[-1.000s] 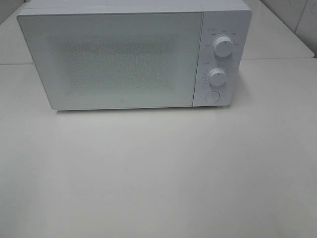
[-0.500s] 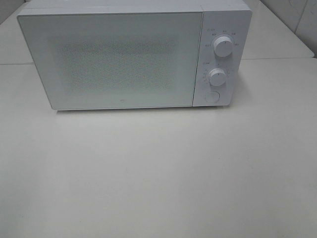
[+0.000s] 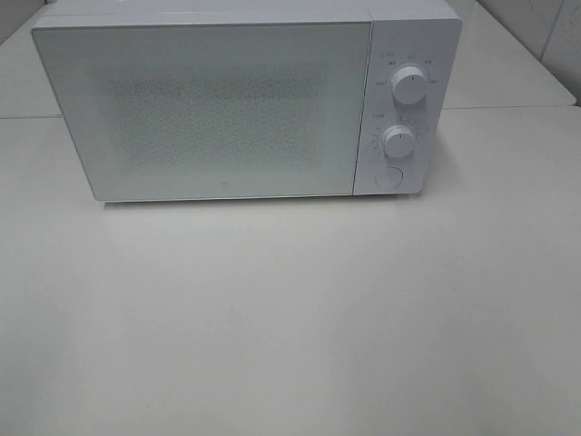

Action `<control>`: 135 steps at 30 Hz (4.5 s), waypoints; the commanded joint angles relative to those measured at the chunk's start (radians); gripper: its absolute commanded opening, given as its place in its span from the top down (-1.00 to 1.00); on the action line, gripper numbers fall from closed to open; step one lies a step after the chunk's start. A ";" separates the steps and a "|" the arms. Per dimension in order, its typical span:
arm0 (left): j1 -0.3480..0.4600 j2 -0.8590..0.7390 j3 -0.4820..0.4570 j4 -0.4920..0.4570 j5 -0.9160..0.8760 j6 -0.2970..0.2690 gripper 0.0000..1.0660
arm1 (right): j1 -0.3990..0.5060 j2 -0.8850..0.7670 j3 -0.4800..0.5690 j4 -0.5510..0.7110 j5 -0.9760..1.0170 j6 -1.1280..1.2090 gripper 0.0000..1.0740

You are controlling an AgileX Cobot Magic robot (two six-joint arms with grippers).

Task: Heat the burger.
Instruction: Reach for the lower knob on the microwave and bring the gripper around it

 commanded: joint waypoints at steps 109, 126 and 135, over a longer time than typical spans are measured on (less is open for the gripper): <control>0.003 -0.021 0.002 0.003 -0.016 -0.006 0.99 | 0.252 1.947 -0.094 0.292 -2.052 -0.226 -0.27; 0.003 -0.021 0.002 0.003 -0.016 -0.006 0.99 | 0.252 1.959 -0.138 0.362 -2.098 -0.234 -0.27; 0.003 -0.021 0.002 0.003 -0.016 -0.006 0.99 | 0.252 1.959 -0.185 0.348 -2.088 -0.238 -0.27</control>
